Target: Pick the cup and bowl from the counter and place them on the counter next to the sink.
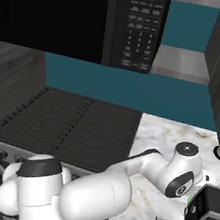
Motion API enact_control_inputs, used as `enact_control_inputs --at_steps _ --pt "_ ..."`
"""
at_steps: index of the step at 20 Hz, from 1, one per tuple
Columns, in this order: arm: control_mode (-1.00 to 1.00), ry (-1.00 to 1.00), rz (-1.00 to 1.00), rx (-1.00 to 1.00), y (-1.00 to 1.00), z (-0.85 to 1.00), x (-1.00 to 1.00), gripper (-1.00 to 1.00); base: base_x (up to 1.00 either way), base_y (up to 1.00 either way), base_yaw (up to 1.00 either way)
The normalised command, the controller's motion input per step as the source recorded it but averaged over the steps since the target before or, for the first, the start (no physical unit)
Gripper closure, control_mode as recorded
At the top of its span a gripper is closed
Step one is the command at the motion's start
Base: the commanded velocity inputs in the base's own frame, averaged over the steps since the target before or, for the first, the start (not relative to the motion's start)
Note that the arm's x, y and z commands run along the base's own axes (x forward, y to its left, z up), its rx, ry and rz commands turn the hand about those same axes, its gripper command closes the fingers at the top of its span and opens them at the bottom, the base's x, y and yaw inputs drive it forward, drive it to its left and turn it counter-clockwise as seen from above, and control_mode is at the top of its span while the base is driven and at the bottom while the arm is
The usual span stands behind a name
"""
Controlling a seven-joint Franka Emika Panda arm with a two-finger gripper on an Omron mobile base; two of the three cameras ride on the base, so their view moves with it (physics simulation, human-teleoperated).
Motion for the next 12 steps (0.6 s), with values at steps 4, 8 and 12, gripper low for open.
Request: enact_control_inputs --at_steps 4,8,12 --pt "-1.0 0.0 0.03 0.0 0.0 -0.06 0.0 -1.0 0.0 0.0 0.0" --pt "-1.0 0.0 0.03 0.0 0.07 -0.06 0.0 -1.0 0.0 0.0 0.0" --pt "-1.0 0.0 0.03 0.0 0.09 -0.26 0.0 -1.0 0.0 0.0 0.0"
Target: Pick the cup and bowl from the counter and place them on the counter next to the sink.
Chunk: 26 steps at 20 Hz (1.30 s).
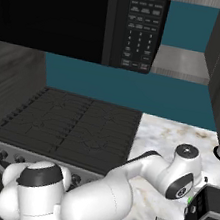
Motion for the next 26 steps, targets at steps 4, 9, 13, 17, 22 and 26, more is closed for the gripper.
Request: enact_control_inputs --at_steps 4,9,13,17,22,26 --pt "-1.0 0.0 0.01 0.0 0.08 -0.31 0.0 -1.0 0.0 0.0 0.0" --pt "-1.0 0.0 0.0 0.0 0.0 -0.28 0.0 -1.0 0.0 0.0 0.0" --pt "-1.0 0.03 0.0 0.0 0.0 -0.19 0.0 -1.0 0.0 0.0 0.0" --pt "-1.0 0.01 0.0 0.02 0.0 0.0 0.0 1.0 0.0 0.0 0.0" --pt "-1.0 0.0 0.0 0.0 0.0 0.0 0.0 1.0 0.0 0.0 0.0" --pt "-1.0 0.0 0.0 0.0 0.0 0.0 0.01 1.0 0.0 0.0 0.0"
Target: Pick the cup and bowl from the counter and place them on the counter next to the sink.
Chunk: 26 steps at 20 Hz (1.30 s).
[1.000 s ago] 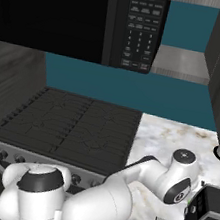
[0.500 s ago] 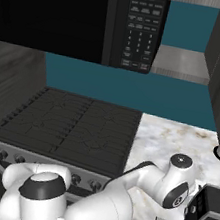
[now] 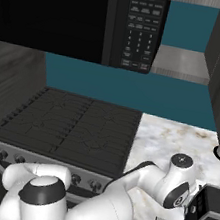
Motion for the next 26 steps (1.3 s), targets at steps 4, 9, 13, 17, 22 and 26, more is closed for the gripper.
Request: enact_control_inputs --at_steps 4,9,13,17,22,26 --pt "-1.0 0.0 0.0 0.0 0.0 0.0 0.0 1.0 0.0 0.0 0.0" --pt "-1.0 0.0 0.0 0.0 0.41 0.18 0.02 1.0 0.0 0.0 0.0" --pt "-1.0 0.0 0.0 0.0 0.58 0.37 0.03 1.0 0.0 0.0 0.0" --pt "-1.0 0.0 0.0 0.0 0.64 0.5 0.12 1.0 0.0 0.0 0.0" --pt "-1.0 0.0 0.0 0.0 0.79 0.58 0.0 1.0 0.0 0.0 0.0" --pt "-1.0 0.0 0.0 0.0 0.77 0.6 0.0 1.0 0.0 0.0 0.0"
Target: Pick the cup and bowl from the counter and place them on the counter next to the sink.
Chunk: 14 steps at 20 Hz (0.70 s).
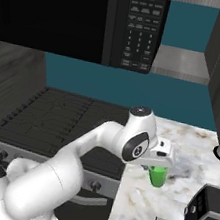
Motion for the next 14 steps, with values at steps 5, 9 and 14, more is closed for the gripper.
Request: enact_control_inputs --at_steps 5,9,14 --pt "-1.0 -0.04 0.0 0.04 0.68 0.32 -0.21 1.0 0.0 0.0 0.0" --pt "-1.0 -0.13 0.0 0.03 0.78 0.1 -0.19 1.0 0.0 0.0 0.0" --pt "-1.0 -0.19 0.01 0.04 0.75 0.29 -0.64 1.0 0.0 0.0 0.0"
